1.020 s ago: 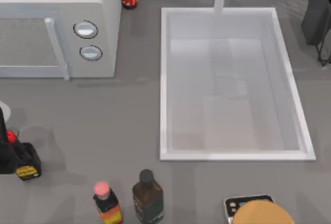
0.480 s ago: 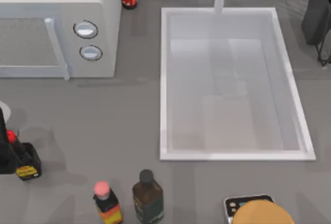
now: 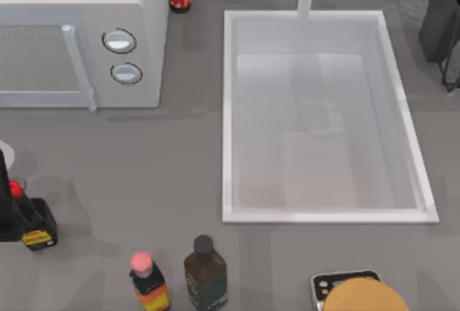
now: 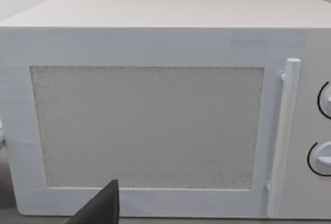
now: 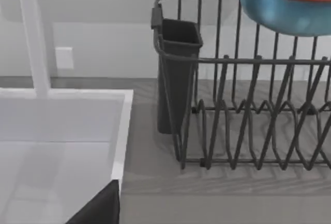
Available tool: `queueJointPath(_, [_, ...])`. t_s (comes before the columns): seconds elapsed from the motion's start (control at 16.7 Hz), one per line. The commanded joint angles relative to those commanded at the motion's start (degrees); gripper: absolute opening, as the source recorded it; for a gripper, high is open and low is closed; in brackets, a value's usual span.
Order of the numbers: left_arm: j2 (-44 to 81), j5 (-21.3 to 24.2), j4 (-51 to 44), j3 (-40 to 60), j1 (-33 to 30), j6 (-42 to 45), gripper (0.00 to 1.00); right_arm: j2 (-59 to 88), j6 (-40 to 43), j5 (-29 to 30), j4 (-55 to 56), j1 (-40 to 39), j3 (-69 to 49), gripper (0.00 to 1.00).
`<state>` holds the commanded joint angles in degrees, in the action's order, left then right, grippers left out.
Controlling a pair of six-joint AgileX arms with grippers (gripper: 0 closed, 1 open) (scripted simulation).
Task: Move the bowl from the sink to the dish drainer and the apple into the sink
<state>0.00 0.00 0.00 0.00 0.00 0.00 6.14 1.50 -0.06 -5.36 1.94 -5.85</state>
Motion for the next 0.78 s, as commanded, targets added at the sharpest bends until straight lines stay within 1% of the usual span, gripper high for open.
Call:
queueJointPath(0.24, [0.0,0.0,0.0,0.0,0.0,0.0,1.0,15.1,3.6,0.1,-11.3,4.2,-11.0,1.0])
queueJointPath(0.78, [0.0,0.0,0.0,0.0,0.0,0.0,1.0,63.1,13.7,0.2,-42.8,13.8,-39.1,1.0])
